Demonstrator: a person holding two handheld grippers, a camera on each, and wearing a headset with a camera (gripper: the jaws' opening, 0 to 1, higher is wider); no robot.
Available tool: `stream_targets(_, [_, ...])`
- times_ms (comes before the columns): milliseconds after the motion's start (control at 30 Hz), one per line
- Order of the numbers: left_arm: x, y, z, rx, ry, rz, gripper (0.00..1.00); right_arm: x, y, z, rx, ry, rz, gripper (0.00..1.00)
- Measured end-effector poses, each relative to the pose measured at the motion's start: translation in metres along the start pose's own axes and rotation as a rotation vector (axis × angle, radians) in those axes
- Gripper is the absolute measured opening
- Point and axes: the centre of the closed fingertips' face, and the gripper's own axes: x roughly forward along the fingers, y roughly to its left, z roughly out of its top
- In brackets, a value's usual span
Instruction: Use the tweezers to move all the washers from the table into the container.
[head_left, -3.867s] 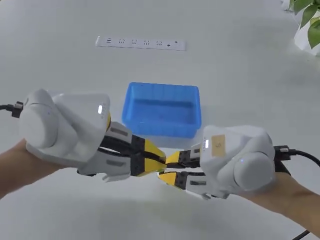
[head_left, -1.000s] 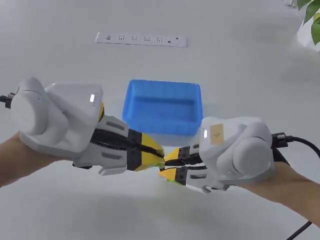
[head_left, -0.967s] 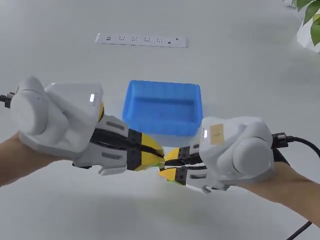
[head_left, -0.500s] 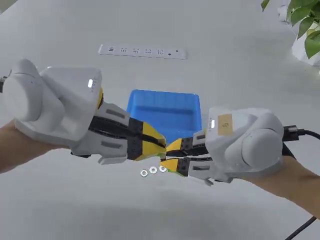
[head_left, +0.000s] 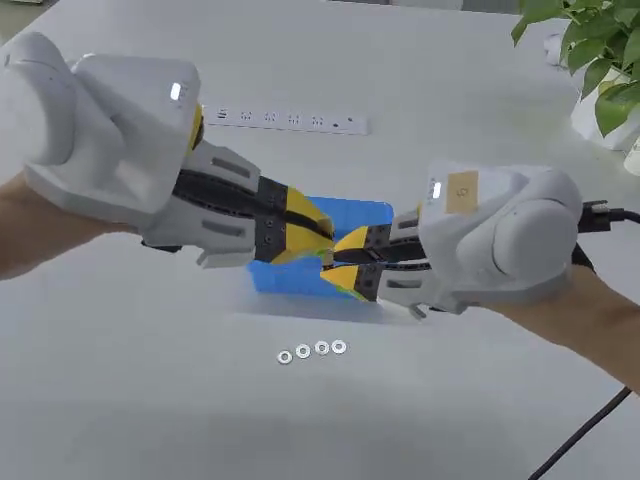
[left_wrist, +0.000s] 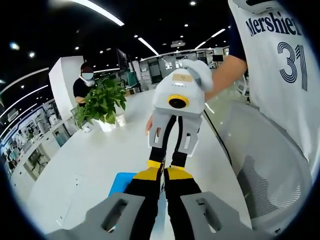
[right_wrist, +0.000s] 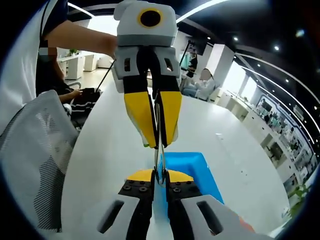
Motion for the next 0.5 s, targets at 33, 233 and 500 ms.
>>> stream_targets(33, [0.000,0.003,0.000,0.006,0.001,0.002,0.07,0.001,-0.004,0.000,-0.001,-0.001,-0.008,0.09])
stream_targets(233, [0.004,0.019,-0.005,0.009,0.002,0.008,0.07,0.008,-0.019,-0.004,0.008,0.006,-0.025,0.09])
stream_targets(500, [0.013,0.046,-0.015,-0.016,-0.007,0.019,0.07,0.020,-0.045,-0.013,0.036,0.010,-0.040,0.09])
